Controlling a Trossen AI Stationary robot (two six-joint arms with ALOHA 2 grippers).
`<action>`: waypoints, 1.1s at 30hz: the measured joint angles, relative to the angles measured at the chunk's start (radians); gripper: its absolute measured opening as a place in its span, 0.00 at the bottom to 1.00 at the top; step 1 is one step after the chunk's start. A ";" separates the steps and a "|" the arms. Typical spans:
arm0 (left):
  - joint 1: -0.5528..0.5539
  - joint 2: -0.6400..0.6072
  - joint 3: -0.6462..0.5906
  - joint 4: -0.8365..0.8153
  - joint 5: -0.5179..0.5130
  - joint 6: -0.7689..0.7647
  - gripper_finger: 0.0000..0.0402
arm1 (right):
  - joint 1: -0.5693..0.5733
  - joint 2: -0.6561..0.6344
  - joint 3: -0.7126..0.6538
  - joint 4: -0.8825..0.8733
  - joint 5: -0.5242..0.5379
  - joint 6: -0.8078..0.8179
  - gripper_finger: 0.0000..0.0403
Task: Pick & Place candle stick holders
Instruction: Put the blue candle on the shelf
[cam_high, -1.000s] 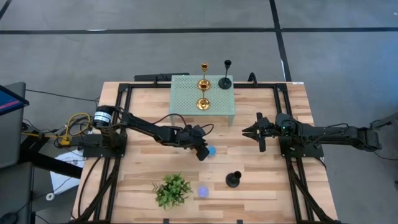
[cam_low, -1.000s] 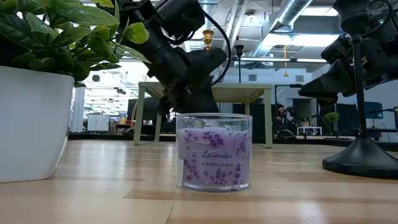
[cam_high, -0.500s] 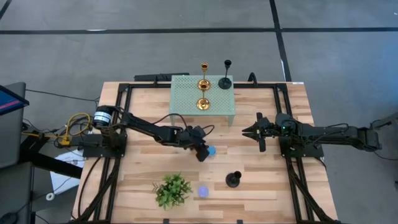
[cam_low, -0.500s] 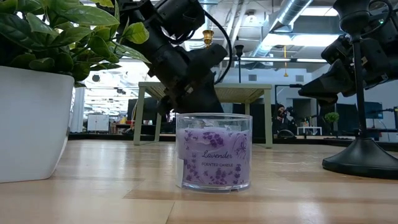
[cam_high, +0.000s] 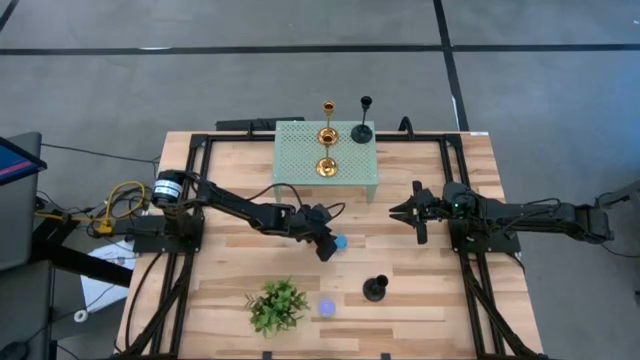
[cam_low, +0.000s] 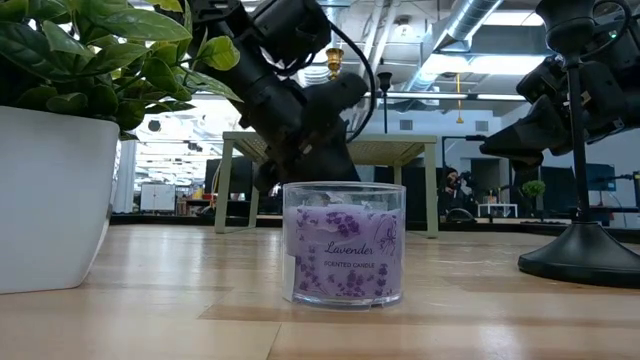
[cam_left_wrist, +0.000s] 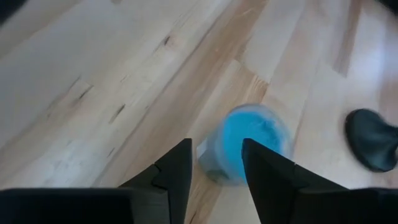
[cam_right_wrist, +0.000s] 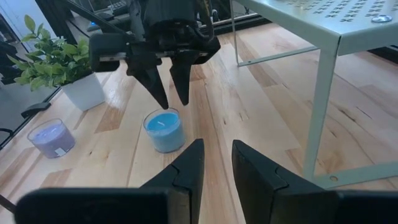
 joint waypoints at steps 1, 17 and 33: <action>0.000 0.001 -0.001 -0.004 0.000 0.000 0.34 | 0.000 0.000 0.000 0.000 0.000 0.000 0.19; 0.000 0.000 -0.001 0.004 -0.001 0.009 0.30 | 0.000 0.000 0.000 -0.015 0.000 0.000 0.19; 0.002 -0.004 0.000 0.010 -0.001 -0.015 0.30 | 0.000 0.000 0.000 -0.018 0.000 0.000 0.19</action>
